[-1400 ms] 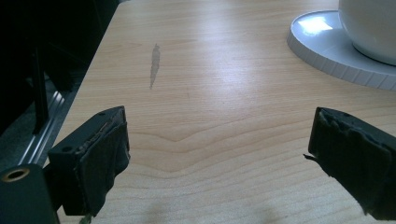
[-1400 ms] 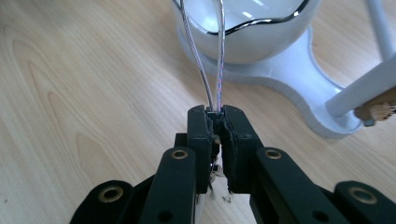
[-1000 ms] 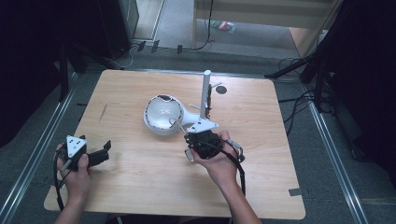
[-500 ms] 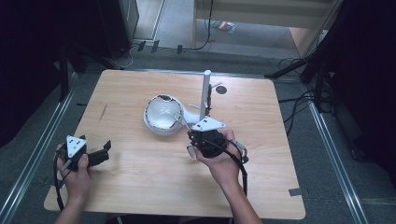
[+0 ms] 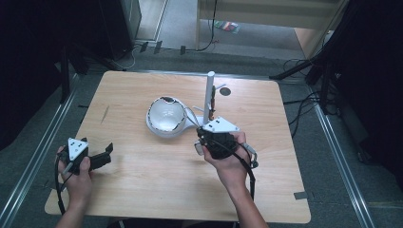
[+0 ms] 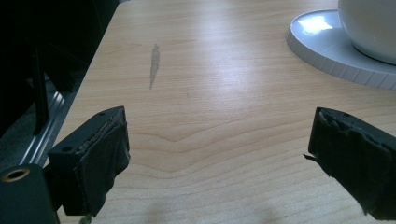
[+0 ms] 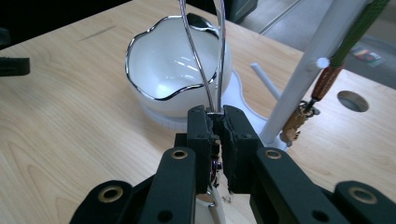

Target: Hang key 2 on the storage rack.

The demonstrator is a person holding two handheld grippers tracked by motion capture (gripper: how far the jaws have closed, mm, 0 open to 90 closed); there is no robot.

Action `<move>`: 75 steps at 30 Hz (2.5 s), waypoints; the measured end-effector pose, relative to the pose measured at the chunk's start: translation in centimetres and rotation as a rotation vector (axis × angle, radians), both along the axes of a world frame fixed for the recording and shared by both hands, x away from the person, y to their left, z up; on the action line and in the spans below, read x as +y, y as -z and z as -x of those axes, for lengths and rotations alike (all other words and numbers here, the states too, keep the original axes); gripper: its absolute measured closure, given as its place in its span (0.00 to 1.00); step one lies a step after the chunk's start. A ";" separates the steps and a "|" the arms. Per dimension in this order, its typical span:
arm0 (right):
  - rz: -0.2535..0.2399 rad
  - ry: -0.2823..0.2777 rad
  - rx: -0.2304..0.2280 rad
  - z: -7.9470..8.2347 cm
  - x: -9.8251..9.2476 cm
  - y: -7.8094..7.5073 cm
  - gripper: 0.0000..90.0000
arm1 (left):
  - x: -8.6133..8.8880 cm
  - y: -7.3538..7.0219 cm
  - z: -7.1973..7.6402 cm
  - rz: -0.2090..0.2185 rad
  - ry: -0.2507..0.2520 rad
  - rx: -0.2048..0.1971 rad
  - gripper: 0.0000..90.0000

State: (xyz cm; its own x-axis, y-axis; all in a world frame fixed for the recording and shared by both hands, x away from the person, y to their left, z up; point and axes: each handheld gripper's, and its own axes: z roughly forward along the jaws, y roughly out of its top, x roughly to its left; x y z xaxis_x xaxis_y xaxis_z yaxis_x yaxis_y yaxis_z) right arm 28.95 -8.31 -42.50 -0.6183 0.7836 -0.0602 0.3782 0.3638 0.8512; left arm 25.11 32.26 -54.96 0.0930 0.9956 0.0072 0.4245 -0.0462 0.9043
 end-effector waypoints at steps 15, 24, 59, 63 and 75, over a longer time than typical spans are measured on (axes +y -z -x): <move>-0.002 0.074 -0.064 0.2 -1.1 -0.8 0.93 | 0.0 0.0 0.0 -0.004 0.004 0.002 0.06; -0.006 0.121 -0.074 -0.1 -1.9 -0.8 0.93 | 0.0 0.0 0.0 -0.003 0.003 0.002 0.06; 0.038 0.208 -0.047 -2.8 -2.7 1.7 0.93 | 0.0 0.0 0.5 -0.002 0.003 -0.031 0.07; 0.042 0.213 -0.038 -3.2 -2.7 2.0 0.93 | 0.0 0.0 0.6 -0.002 0.008 -0.038 0.07; 0.063 0.227 -0.012 -4.5 -2.4 3.4 0.93 | 0.0 0.0 0.8 -0.002 0.009 -0.044 0.07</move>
State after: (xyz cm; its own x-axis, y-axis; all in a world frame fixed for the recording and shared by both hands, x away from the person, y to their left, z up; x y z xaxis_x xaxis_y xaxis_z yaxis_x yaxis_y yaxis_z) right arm 33.41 -10.73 -45.93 -0.4255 0.8970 -0.1194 0.4465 0.3229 0.8345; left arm 24.26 32.30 -54.97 0.1013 0.9948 0.0137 0.3836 -0.0518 0.9220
